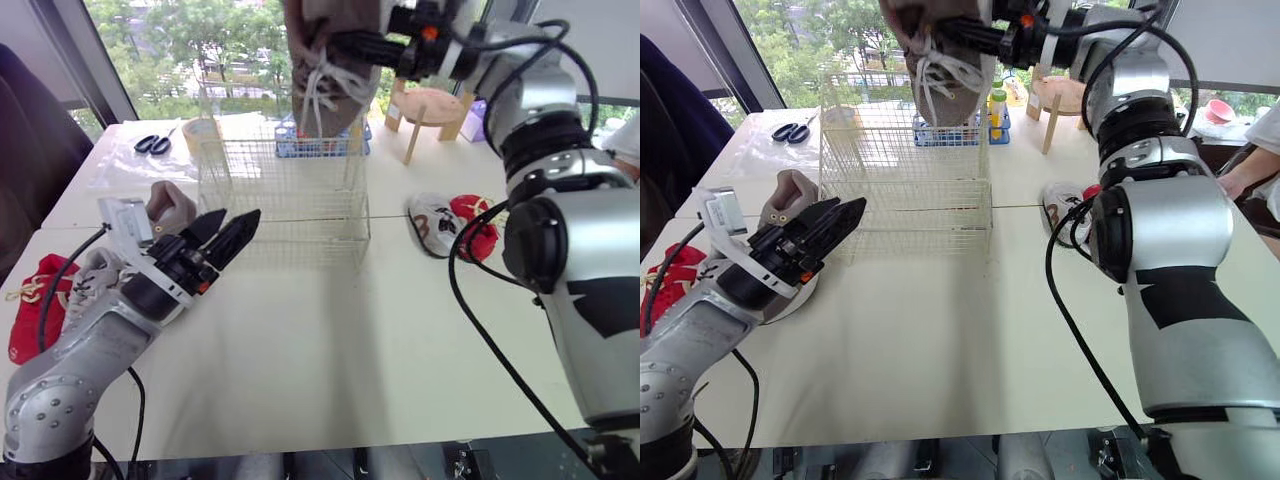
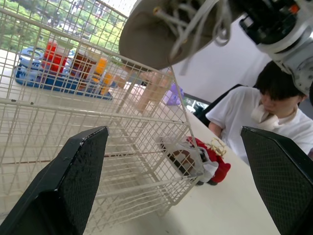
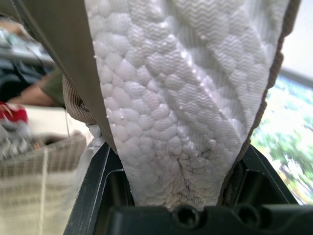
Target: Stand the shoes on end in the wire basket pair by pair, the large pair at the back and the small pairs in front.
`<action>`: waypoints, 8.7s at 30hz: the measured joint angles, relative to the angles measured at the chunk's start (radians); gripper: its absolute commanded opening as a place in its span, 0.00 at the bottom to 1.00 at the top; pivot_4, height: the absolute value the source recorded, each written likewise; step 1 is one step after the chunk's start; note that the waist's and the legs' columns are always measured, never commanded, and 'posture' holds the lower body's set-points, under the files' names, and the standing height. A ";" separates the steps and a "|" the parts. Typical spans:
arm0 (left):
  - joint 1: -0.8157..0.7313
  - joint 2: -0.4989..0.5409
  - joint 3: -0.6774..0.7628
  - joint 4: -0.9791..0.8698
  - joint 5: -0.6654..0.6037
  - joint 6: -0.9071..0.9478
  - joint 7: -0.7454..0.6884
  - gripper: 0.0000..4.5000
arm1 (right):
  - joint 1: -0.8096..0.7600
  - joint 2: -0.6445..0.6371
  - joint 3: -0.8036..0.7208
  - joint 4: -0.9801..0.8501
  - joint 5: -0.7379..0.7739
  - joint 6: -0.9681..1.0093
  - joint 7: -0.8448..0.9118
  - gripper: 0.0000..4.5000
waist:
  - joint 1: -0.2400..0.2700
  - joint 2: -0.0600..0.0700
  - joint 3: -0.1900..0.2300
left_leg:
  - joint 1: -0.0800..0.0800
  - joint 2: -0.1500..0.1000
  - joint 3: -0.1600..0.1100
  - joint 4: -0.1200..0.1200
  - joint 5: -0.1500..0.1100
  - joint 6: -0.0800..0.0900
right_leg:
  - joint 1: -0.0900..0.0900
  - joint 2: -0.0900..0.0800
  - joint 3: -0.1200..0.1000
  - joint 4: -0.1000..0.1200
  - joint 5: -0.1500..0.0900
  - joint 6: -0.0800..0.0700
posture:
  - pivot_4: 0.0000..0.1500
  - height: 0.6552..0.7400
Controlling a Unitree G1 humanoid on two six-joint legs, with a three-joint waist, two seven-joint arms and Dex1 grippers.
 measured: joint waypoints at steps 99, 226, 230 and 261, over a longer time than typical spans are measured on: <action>-0.403 0.677 -0.065 0.667 0.291 0.352 -0.302 1.00 | 0.699 -0.170 0.245 -1.205 -0.020 0.489 0.304 0.98 | -0.007 -0.001 0.000 | 0.003 0.001 0.000 -0.007 0.003 -0.005 | -0.001 0.004 0.000 0.001 0.002 0.003 | 1.00 1.00; -1.174 -0.292 -0.114 1.297 1.232 -0.979 -0.091 0.01 | 0.814 -0.238 -0.143 -1.636 0.636 1.183 -0.480 0.77 | 0.010 -0.017 -0.002 | -0.009 -0.001 -0.003 0.008 0.001 0.001 | -0.002 -0.001 -0.006 0.003 0.006 0.008 | 1.00 1.00; -1.074 -0.296 -0.142 1.221 1.270 -0.948 -0.056 0.01 | 0.818 -0.245 -0.151 -1.639 0.655 1.188 -0.492 0.77 | 0.014 -0.016 -0.003 | 0.001 -0.001 -0.003 0.008 0.000 0.002 | 0.007 -0.001 -0.005 0.001 0.006 0.008 | 1.00 1.00; -0.648 -0.324 -0.224 0.674 1.265 -0.403 -0.078 0.99 | 0.822 -0.236 -0.087 -1.579 0.657 1.101 -0.467 0.77 | 0.029 -0.016 -0.003 | 0.001 0.000 -0.003 0.007 0.000 0.003 | 0.006 -0.001 -0.004 0.001 0.006 0.008 | 1.00 1.00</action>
